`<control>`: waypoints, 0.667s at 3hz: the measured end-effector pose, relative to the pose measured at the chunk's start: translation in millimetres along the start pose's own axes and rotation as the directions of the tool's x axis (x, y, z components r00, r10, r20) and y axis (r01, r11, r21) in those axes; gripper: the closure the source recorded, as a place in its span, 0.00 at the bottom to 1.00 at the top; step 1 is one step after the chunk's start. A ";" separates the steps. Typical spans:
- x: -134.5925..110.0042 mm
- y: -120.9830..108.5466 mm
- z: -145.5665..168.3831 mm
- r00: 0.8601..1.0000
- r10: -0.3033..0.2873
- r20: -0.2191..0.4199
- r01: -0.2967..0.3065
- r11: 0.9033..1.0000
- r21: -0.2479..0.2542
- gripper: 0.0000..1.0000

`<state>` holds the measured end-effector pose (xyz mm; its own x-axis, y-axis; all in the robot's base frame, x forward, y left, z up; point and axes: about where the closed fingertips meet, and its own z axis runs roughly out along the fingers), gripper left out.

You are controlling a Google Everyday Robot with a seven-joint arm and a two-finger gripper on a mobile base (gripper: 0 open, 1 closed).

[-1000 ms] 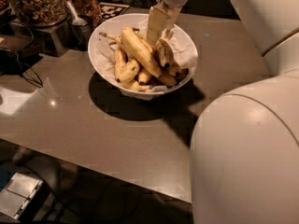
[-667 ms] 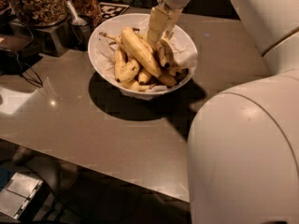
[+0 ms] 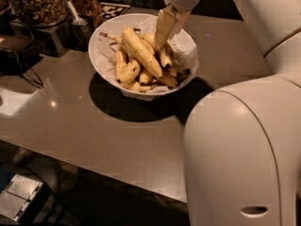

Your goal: Pick banana from white bowl

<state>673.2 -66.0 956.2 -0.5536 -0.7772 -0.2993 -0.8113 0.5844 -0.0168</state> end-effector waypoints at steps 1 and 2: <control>4.3 -1.6 8.2 1.000 0.003 -0.021 -0.003 1.000 -0.007 0.43; 4.3 -1.6 8.0 1.000 0.003 -0.021 -0.003 1.000 -0.007 0.43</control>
Offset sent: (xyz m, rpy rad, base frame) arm -0.0568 -0.0310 -0.0365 -0.1491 0.2823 0.0356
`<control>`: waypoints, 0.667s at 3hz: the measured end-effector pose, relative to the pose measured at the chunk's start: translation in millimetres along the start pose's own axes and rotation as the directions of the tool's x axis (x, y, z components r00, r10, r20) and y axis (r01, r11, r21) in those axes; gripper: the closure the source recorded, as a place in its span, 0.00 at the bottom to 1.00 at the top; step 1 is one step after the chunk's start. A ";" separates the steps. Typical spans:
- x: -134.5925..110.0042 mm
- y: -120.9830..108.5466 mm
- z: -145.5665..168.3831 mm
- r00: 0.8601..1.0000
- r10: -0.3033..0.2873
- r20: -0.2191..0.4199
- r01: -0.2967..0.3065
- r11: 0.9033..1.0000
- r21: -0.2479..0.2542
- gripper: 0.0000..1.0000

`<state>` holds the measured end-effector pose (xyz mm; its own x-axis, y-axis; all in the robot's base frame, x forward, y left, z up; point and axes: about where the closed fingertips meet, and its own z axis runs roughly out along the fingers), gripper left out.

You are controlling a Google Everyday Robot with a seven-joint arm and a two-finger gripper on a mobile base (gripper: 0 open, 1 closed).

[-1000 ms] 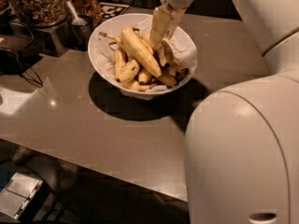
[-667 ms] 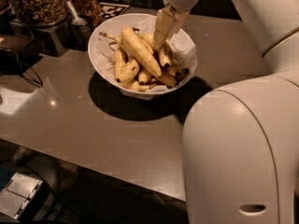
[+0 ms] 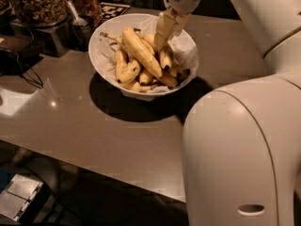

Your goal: Pick banana from white bowl

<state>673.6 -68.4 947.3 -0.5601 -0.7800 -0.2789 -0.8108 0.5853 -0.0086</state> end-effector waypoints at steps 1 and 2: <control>0.0 0.0 0.0 1.000 0.000 0.000 0.000 1.000 0.000 0.43; 0.0 0.0 0.0 1.000 0.000 0.000 0.000 1.000 0.000 0.42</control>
Offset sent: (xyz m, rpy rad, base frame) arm -0.0671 -0.0139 -0.0335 -0.1148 0.3219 0.1117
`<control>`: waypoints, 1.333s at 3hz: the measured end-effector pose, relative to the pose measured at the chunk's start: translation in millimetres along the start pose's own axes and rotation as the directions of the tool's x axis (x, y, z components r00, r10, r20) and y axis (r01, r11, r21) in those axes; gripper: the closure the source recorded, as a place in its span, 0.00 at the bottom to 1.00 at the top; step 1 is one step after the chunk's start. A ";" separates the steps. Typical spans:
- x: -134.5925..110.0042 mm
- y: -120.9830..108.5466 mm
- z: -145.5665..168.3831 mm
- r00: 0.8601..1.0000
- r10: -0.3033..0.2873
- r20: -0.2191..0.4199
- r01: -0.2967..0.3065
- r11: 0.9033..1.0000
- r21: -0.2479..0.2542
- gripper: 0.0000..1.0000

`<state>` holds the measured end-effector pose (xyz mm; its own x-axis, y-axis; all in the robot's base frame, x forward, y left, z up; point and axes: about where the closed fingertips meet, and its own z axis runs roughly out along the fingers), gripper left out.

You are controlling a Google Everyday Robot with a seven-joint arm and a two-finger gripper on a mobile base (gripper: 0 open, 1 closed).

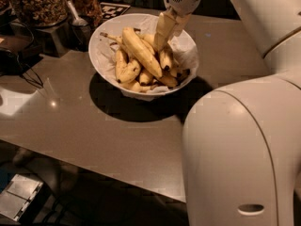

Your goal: Pick banana from white bowl

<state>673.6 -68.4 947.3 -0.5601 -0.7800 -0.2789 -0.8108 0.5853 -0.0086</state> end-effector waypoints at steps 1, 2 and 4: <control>0.0 0.0 0.1 1.000 0.000 0.000 0.000 1.000 0.000 0.42; -2.2 -0.1 -7.5 1.000 0.000 0.000 0.000 1.000 0.000 0.40; 0.0 0.0 0.1 1.000 0.000 0.000 0.000 1.000 0.000 0.33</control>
Offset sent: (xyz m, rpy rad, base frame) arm -0.0998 0.0042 0.0305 -0.0923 0.1946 0.2058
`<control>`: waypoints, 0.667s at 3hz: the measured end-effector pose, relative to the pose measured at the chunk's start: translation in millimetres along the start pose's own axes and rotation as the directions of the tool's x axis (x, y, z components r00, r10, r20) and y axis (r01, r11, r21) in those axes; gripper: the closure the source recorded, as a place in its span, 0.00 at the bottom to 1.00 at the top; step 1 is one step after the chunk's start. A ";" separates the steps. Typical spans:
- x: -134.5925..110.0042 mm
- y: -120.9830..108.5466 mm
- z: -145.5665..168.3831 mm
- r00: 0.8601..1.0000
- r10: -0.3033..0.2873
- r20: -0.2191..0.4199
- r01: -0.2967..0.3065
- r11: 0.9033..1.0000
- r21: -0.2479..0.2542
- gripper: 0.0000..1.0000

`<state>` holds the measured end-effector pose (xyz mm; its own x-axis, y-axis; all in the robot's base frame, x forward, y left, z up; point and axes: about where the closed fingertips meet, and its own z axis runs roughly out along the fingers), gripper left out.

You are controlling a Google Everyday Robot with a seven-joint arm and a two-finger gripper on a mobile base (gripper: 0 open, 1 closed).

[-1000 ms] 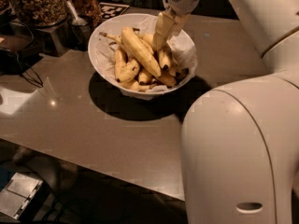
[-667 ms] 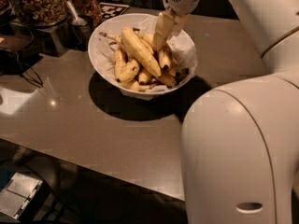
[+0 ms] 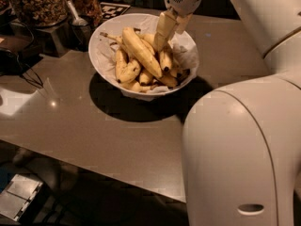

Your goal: Pick banana from white bowl

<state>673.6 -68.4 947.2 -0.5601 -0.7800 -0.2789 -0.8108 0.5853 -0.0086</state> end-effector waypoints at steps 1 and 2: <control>-1.0 0.0 -3.3 1.000 0.000 0.000 0.000 1.000 0.000 0.30; -1.6 23.1 -30.2 0.997 -0.066 0.030 0.066 0.998 0.019 0.30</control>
Offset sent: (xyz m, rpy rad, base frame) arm -0.1842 0.0320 0.1423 -0.0347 -0.1424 0.3303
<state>650.6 -60.3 976.4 -0.4999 -0.8099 -0.3068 -0.8423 0.5370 -0.0452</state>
